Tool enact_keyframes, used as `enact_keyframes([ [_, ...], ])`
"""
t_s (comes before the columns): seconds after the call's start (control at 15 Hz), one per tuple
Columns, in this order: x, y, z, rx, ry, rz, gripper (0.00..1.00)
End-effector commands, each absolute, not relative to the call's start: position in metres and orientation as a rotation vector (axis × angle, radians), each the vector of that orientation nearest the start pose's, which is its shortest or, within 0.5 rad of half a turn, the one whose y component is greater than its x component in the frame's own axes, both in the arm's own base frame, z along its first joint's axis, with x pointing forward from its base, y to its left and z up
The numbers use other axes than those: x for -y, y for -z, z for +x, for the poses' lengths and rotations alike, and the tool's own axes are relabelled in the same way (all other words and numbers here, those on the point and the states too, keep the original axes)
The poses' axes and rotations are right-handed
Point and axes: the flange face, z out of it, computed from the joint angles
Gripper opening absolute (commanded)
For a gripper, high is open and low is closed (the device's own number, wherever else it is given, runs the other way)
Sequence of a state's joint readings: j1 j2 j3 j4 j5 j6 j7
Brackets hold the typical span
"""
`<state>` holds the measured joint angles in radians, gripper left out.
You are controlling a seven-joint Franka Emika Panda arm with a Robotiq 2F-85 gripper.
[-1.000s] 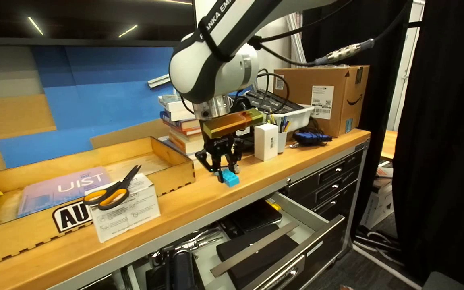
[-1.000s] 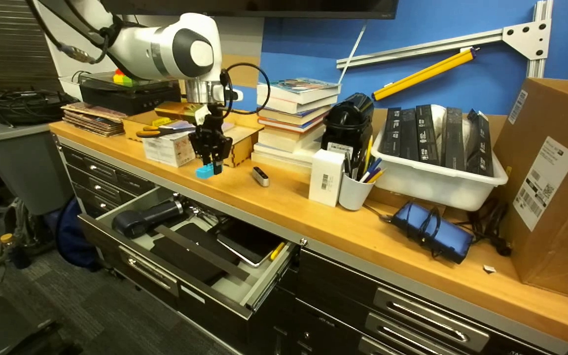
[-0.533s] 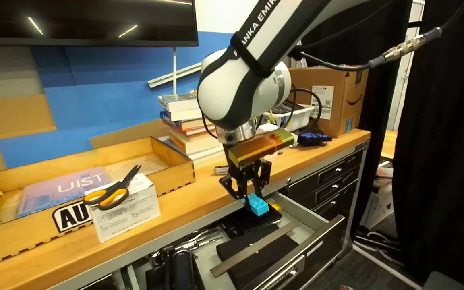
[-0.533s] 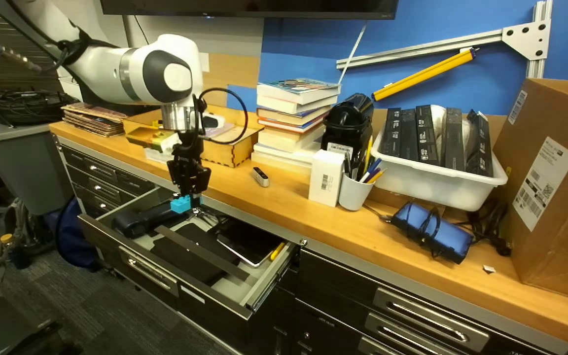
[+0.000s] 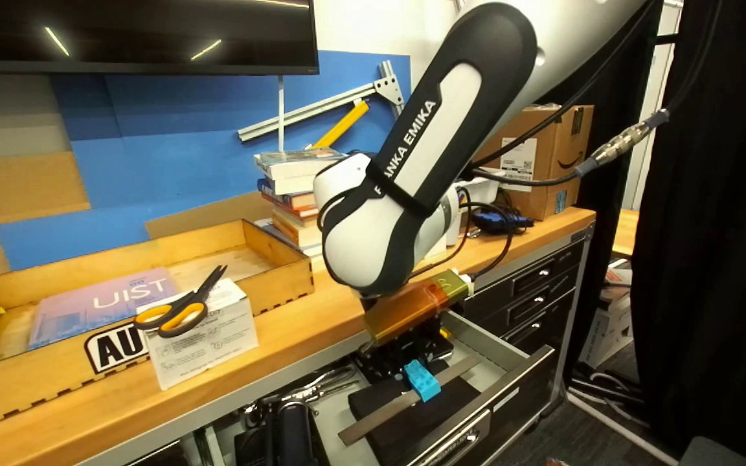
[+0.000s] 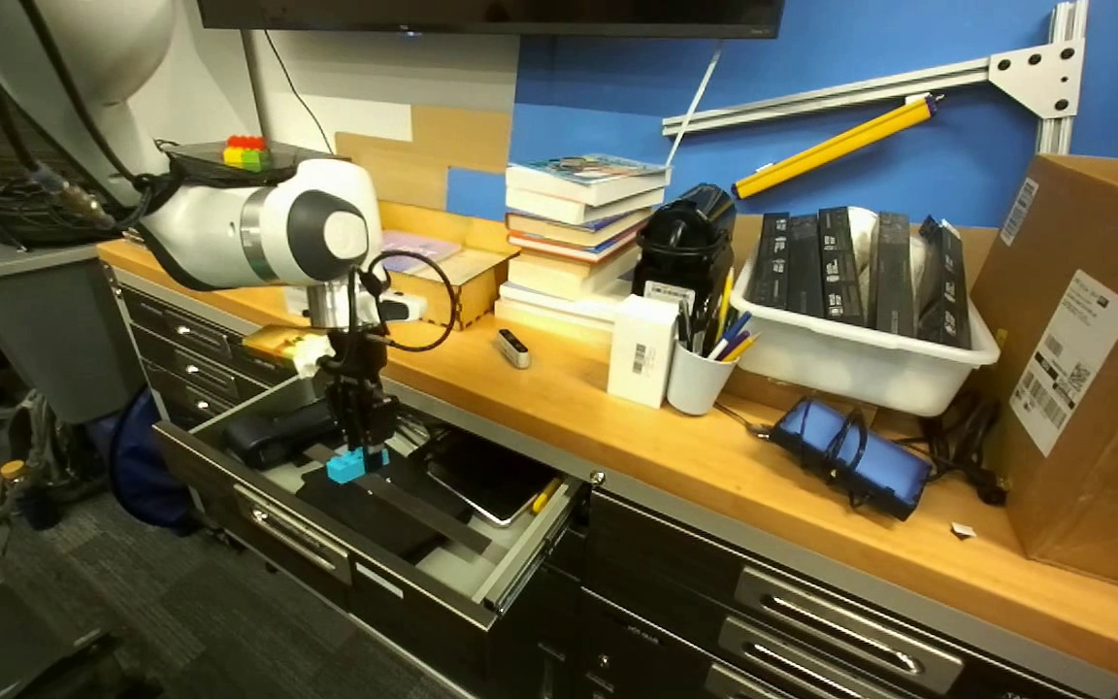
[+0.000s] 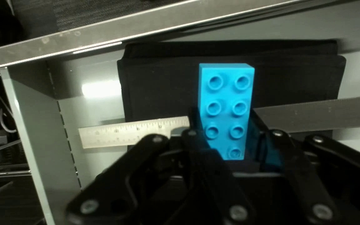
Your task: Put the blue object into the drawer and close the drawer.
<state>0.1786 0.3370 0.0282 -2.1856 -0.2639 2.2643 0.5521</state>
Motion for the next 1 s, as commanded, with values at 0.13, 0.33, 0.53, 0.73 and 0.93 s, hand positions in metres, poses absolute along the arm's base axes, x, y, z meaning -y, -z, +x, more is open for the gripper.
enact_keyframes([
  [0.13, -0.111, -0.212, 0.533, -0.304, -0.35, -3.327, 0.75],
  [0.33, -0.098, -0.253, 0.526, -0.301, -0.352, -3.284, 0.98],
  [0.53, -0.068, -0.306, 0.508, -0.31, -0.367, -3.214, 1.0],
  [0.73, -0.026, -0.348, 0.484, -0.291, -0.31, -3.178, 1.0],
  [0.93, 0.008, -0.357, 0.452, -0.283, -0.331, -3.143, 1.0],
])
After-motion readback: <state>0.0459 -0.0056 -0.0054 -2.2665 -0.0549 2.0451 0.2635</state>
